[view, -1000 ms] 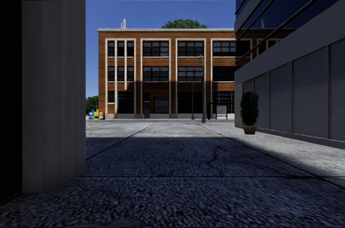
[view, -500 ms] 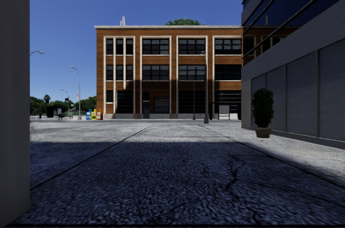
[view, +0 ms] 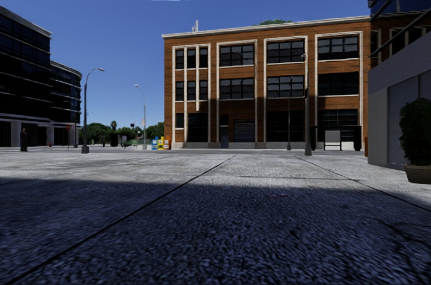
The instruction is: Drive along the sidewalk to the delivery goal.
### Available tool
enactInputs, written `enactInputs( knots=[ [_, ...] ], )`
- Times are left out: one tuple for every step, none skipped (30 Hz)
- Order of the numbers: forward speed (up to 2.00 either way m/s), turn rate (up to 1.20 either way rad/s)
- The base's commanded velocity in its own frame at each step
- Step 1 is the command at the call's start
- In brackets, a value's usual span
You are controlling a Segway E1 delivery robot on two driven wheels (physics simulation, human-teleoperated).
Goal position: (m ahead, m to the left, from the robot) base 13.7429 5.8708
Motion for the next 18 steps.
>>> enactInputs(
  knots=[
    [2.0,0.52],
    [2.0,0.52],
    [2.0,0.52],
    [2.0,0.52],
    [2.0,0.52],
    [2.0,0.52],
    [2.0,0.52],
    [2.0,0.52],
    [2.0,0.52],
    [2.0,0.52],
    [2.0,0.52],
    [2.0,0.52],
    [2.0,0.52],
    [2.0,0.52],
    [2.0,0.52],
    [2.0,0.52],
    [2.0,0.52],
    [2.0,0.52]
  ],
)
